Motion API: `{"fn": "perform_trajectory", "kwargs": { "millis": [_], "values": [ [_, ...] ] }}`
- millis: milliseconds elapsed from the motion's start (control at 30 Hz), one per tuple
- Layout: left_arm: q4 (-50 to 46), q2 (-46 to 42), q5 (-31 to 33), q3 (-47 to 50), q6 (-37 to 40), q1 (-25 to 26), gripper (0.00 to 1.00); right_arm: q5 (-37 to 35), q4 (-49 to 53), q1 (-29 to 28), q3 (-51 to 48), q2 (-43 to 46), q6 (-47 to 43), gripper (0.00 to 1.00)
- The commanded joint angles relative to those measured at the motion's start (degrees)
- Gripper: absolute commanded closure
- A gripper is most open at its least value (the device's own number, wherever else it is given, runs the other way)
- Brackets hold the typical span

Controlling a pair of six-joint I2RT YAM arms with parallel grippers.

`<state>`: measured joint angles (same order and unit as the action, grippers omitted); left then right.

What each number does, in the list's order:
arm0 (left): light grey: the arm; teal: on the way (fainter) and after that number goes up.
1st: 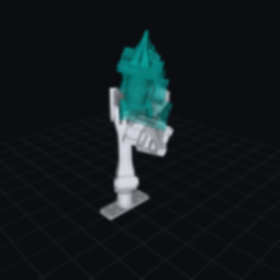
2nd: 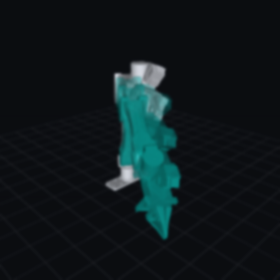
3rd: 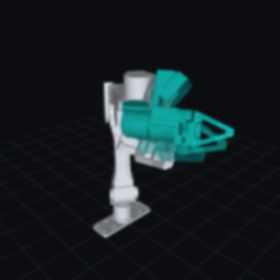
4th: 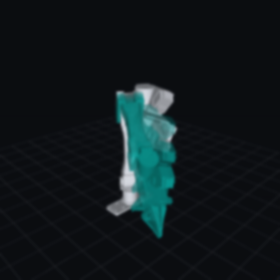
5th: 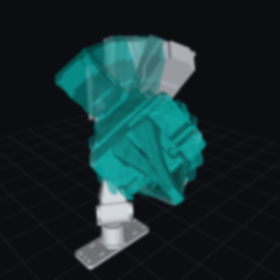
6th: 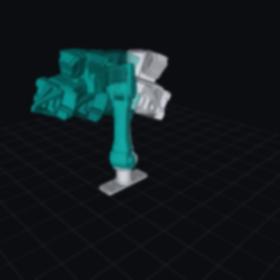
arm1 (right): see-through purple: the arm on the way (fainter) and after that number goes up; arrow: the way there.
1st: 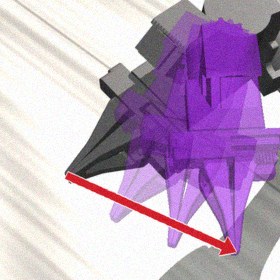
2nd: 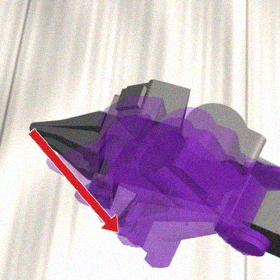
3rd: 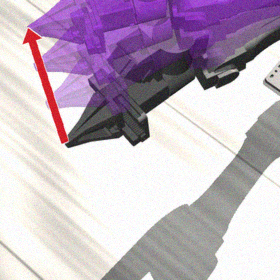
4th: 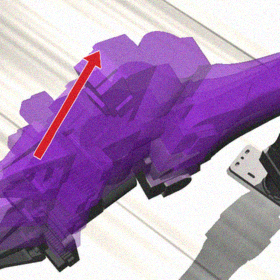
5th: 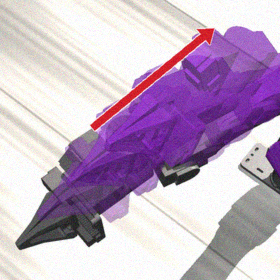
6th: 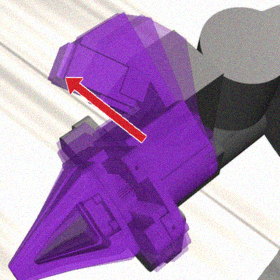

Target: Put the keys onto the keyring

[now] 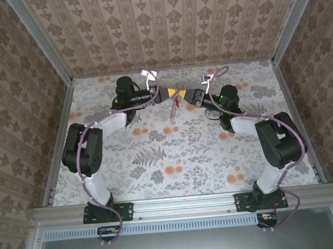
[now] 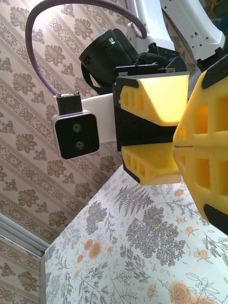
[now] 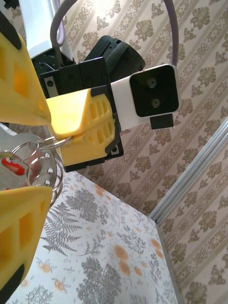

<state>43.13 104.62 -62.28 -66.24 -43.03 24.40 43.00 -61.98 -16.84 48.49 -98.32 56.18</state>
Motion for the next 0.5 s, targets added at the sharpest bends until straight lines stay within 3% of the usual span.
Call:
{"fn": "perform_trajectory", "kwargs": {
  "millis": [0,333,467],
  "values": [
    [3.22,-0.18,-0.12,0.04,-1.17,0.30,1.00,-0.30,-3.42,-0.77,1.87,-0.60,0.85,0.62],
    [3.54,-0.12,-0.12,0.14,-1.45,0.38,1.00,0.24,-3.22,-1.70,2.66,-1.10,0.68,0.70],
    [3.56,-0.12,-0.16,0.10,-1.49,0.43,1.00,0.50,-3.23,-1.78,2.91,-1.17,0.64,0.79]
  ]
}}
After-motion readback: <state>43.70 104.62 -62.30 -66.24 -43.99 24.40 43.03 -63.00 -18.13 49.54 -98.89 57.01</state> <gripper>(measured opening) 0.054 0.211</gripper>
